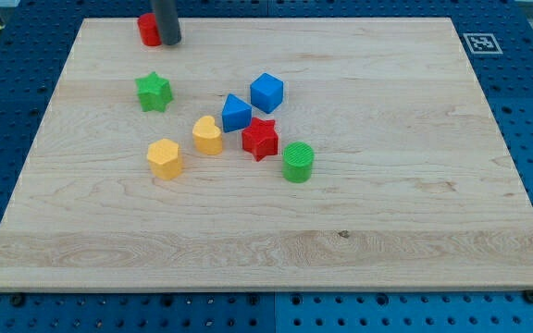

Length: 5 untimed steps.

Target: Move the red star to the top center

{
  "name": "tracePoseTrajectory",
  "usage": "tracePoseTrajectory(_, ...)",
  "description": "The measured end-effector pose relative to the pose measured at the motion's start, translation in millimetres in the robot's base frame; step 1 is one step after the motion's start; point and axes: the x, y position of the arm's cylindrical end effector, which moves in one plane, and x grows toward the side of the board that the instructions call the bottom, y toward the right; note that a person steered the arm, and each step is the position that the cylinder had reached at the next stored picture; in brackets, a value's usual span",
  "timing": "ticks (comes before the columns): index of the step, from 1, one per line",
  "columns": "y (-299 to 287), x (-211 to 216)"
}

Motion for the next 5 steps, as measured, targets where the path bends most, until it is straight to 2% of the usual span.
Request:
tracePoseTrajectory(1,-9,-1)
tracePoseTrajectory(2,11,6)
tracePoseTrajectory(4,107,66)
tracePoseTrajectory(5,135,72)
